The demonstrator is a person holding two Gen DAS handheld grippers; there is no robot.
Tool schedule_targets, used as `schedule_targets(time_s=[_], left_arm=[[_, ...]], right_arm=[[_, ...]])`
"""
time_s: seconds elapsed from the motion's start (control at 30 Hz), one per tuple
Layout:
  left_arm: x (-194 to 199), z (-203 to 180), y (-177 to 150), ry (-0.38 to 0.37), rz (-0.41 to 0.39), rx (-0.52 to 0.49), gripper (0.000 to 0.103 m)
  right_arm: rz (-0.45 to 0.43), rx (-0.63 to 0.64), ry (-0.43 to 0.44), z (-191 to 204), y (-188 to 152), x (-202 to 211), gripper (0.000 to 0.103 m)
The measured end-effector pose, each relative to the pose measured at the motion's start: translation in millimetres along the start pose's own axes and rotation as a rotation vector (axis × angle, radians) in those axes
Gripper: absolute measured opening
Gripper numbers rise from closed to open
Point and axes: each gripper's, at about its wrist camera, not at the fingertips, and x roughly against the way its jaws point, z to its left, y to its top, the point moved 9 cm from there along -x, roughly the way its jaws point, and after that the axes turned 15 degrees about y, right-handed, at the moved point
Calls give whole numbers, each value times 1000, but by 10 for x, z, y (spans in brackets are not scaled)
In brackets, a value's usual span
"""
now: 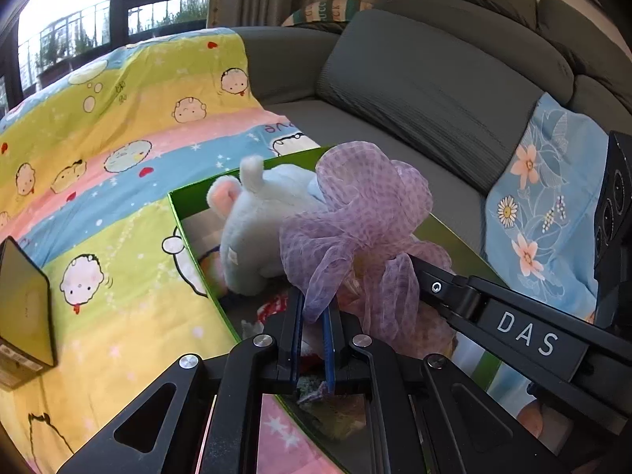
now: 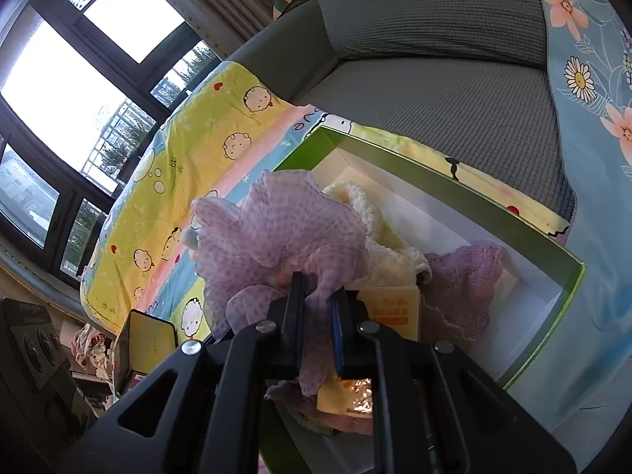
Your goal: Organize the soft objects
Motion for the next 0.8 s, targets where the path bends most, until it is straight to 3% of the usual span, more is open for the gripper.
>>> schedule_targets(time_s=[0.8], left_arm=[[-181,17,-50,-63,55,61,7]], right_arm=[[15,-9,-72,-125,-32,-74,8]])
